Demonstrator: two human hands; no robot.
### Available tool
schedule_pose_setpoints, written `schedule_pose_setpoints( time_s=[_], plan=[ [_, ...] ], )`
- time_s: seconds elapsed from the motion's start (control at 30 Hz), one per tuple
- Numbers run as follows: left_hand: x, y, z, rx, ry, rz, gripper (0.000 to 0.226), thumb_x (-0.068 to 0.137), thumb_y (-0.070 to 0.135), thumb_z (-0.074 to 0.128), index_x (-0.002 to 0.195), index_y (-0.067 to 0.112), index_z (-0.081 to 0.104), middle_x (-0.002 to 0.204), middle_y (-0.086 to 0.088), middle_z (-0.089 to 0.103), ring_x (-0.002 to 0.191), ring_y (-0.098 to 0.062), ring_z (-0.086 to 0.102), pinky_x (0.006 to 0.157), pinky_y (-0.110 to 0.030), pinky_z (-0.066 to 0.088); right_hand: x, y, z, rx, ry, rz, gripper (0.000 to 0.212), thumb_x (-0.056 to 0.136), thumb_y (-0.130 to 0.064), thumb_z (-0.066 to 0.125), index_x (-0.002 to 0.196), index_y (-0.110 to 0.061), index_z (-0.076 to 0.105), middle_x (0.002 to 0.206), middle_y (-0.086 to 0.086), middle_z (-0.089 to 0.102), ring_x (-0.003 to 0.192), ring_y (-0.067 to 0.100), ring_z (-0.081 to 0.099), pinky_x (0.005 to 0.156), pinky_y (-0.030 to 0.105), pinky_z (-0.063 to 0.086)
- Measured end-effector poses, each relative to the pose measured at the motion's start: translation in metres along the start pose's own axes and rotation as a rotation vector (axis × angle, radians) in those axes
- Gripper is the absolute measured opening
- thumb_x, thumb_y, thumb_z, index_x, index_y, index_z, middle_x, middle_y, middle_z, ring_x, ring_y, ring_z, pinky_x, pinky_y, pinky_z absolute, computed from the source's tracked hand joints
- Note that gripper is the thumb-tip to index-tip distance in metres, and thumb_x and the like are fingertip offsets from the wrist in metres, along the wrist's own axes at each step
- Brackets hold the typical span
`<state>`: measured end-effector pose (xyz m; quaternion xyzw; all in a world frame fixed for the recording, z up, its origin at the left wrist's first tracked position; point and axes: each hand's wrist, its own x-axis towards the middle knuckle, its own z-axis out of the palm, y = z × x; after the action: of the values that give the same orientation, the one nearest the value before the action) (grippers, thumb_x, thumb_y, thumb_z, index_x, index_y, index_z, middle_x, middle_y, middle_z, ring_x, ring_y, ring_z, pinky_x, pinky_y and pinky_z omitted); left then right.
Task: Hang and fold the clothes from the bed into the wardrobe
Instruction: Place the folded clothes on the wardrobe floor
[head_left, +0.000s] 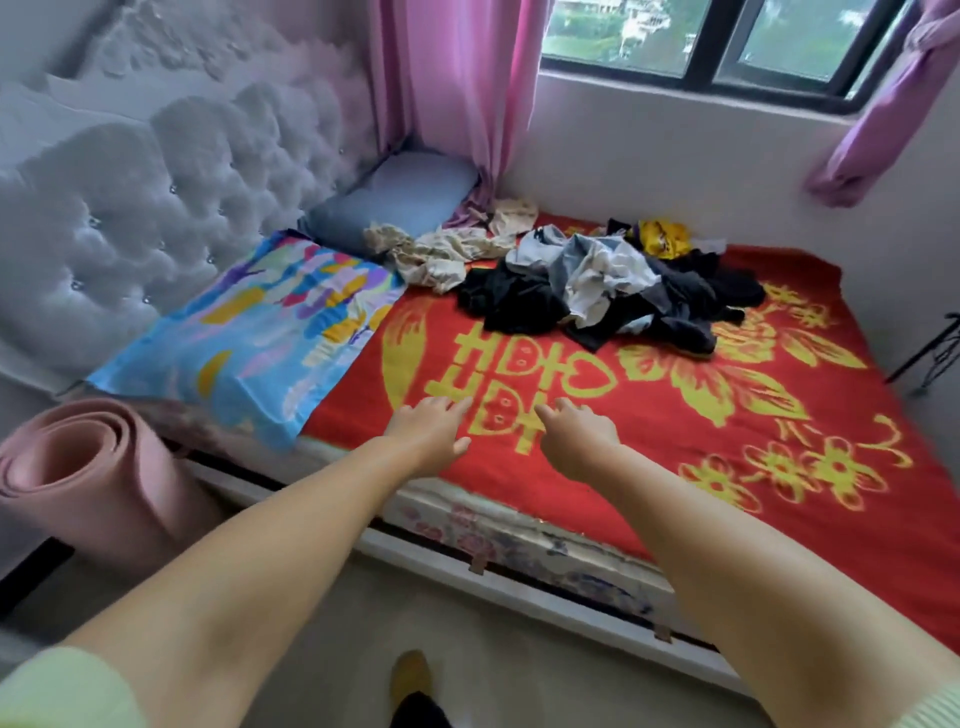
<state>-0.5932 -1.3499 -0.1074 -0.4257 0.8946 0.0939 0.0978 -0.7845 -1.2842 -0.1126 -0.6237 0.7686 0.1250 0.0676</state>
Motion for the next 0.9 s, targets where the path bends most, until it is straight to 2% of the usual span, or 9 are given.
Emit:
schedule_pose_setpoints(
  time_s=[0.1, 0.23, 0.37, 0.5, 0.67, 0.9],
  plan=[
    [0.065, -0.008, -0.016, 0.012, 0.016, 0.019, 0.062, 0.1, 0.039, 0.038, 0.153, 0.02, 0.012, 0.147, -0.01, 0.035, 0.134, -0.028, 0.035, 0.102, -0.045, 0.038, 0.051, 0.024, -0.007, 0.014, 0.003, 0.062, 0.046, 0.097, -0.013, 0.037, 0.142, -0.02, 0.033, 0.14, 0.012, 0.04, 0.116, 0.034, 0.049, 0.068, 0.039, 0.042],
    [0.134, -0.022, -0.035, 0.024, -0.013, 0.067, 0.061, 0.099, 0.039, 0.039, 0.152, 0.021, 0.014, 0.148, -0.009, 0.035, 0.134, -0.027, 0.034, 0.103, -0.045, 0.038, 0.112, 0.047, -0.021, 0.065, -0.032, 0.141, 0.044, 0.095, -0.01, 0.035, 0.138, -0.02, 0.037, 0.135, 0.009, 0.042, 0.115, 0.032, 0.047, 0.068, 0.039, 0.04],
    [0.208, -0.042, -0.046, 0.062, -0.033, 0.089, 0.059, 0.099, 0.041, 0.038, 0.151, 0.022, 0.016, 0.139, -0.009, 0.042, 0.127, -0.027, 0.041, 0.098, -0.043, 0.041, 0.165, 0.065, -0.027, 0.117, -0.039, 0.191, 0.043, 0.097, -0.011, 0.033, 0.139, -0.02, 0.035, 0.135, 0.009, 0.041, 0.113, 0.032, 0.047, 0.067, 0.037, 0.039],
    [0.264, -0.034, -0.033, 0.068, -0.116, 0.088, 0.059, 0.099, 0.042, 0.039, 0.15, 0.022, 0.018, 0.142, -0.008, 0.04, 0.127, -0.027, 0.042, 0.096, -0.042, 0.042, 0.202, 0.094, -0.012, 0.13, -0.09, 0.193, 0.04, 0.098, -0.014, 0.036, 0.138, -0.018, 0.038, 0.134, 0.009, 0.042, 0.109, 0.03, 0.05, 0.067, 0.036, 0.042],
    [0.333, -0.019, -0.029, -0.002, -0.148, 0.1, 0.059, 0.099, 0.041, 0.037, 0.151, 0.023, 0.016, 0.141, -0.008, 0.04, 0.125, -0.027, 0.043, 0.096, -0.042, 0.043, 0.263, 0.151, -0.01, 0.132, -0.139, 0.199, 0.041, 0.1, -0.019, 0.034, 0.14, -0.017, 0.036, 0.134, 0.01, 0.042, 0.114, 0.031, 0.048, 0.075, 0.038, 0.046],
    [0.43, -0.025, -0.032, -0.096, -0.126, -0.034, 0.057, 0.1, 0.039, 0.037, 0.15, 0.022, 0.018, 0.141, -0.007, 0.041, 0.123, -0.027, 0.045, 0.088, -0.04, 0.046, 0.379, 0.202, -0.005, 0.121, -0.157, 0.119, 0.037, 0.098, -0.02, 0.038, 0.135, -0.017, 0.039, 0.127, 0.01, 0.043, 0.11, 0.032, 0.048, 0.074, 0.038, 0.046]
  ],
)
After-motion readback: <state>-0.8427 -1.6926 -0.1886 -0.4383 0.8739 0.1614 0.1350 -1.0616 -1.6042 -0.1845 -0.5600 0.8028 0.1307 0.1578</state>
